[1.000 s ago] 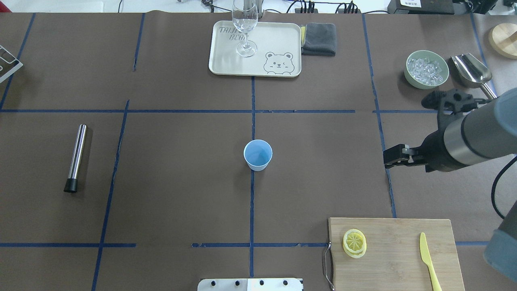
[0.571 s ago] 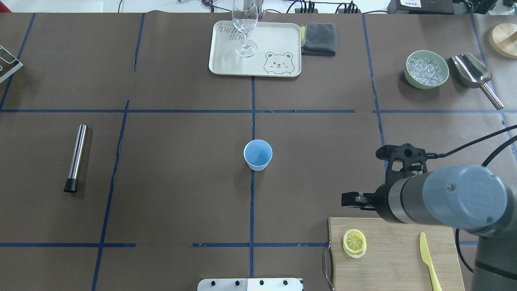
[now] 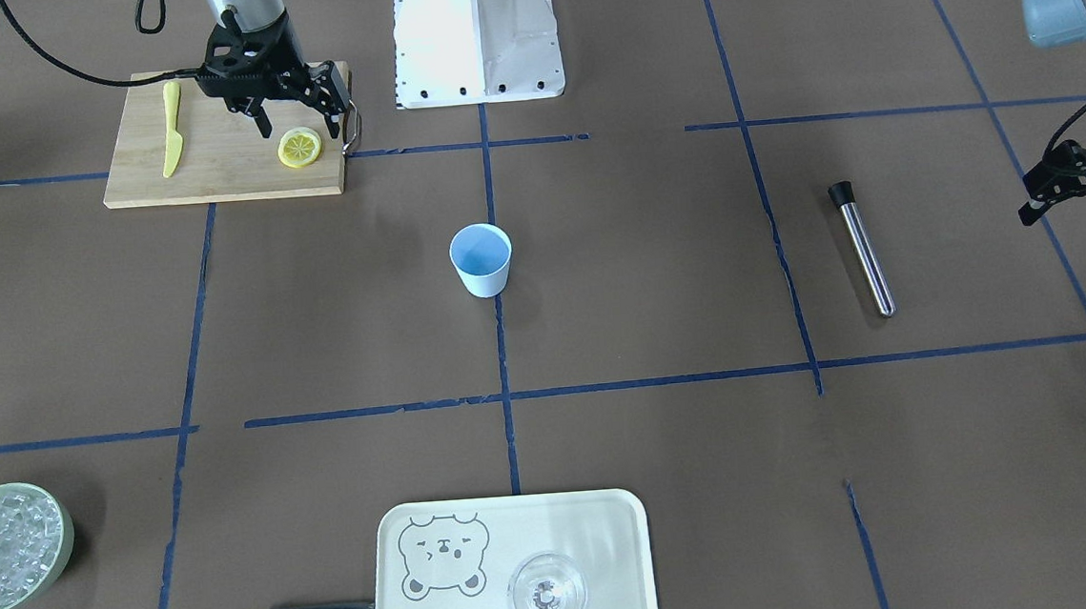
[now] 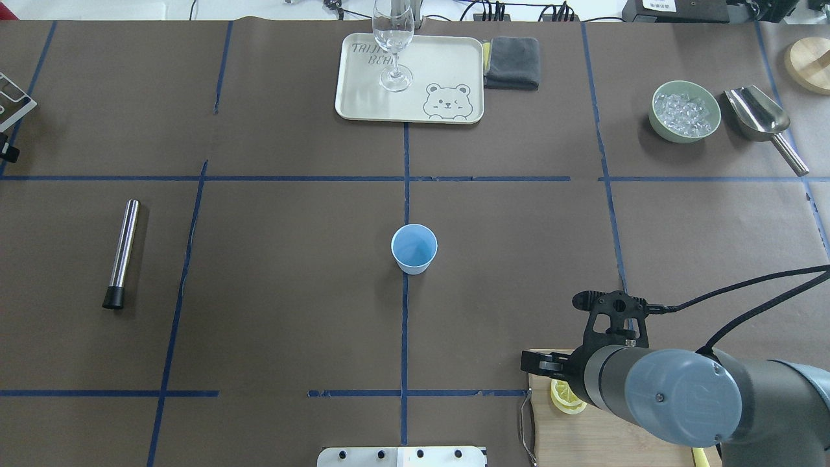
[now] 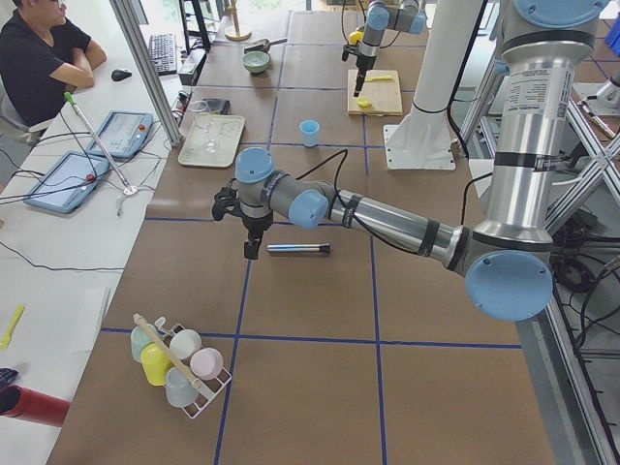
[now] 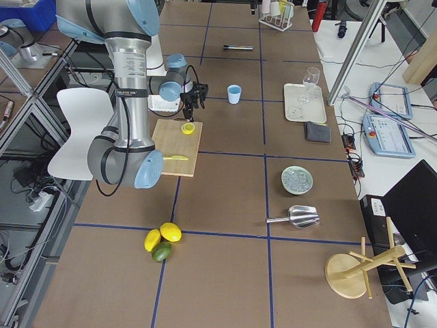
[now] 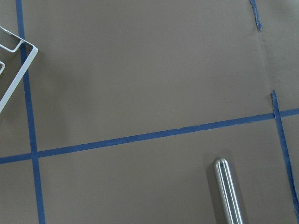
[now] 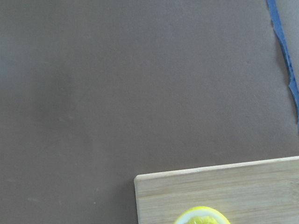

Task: Squeeze lemon into cup
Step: 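Move the right gripper over the lemon slice on the wooden board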

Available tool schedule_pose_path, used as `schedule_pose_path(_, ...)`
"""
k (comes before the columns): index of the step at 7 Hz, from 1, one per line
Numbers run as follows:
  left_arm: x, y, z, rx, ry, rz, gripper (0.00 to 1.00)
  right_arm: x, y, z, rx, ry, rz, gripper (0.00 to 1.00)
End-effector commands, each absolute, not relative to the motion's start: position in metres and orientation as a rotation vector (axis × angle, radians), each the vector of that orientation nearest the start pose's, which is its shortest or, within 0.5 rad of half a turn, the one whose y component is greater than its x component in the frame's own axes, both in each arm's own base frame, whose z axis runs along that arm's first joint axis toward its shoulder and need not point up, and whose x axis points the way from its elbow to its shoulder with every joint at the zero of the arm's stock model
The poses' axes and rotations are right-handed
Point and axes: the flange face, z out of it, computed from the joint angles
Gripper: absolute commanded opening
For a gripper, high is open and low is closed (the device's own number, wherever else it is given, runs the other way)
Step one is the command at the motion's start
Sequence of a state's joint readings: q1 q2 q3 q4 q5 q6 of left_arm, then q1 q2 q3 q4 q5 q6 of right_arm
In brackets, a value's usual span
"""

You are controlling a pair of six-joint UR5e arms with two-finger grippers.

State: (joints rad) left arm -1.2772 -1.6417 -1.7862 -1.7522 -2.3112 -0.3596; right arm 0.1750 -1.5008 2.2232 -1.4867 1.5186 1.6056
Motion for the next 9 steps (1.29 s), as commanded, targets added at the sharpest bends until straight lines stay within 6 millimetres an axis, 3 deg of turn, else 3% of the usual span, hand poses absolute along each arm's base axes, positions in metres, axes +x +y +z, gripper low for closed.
schedule_pose_path(1,0.092,-0.525,0.497,0.186,0.832,0.113,1.0,-0.438,-0.217,0.354,0.109,-0.782,0.223,1.0)
schedule_pose_path(6,0.093,-0.527,0.495,0.189,0.833,0.114,1.0,-0.451,-0.195,0.36,0.086,-0.774,0.202,1.0)
schedule_pose_path(9,0.093,-0.528,0.495,0.19,0.832,0.115,1.0,-0.454,-0.193,0.363,0.082,-0.766,0.197,1.0)
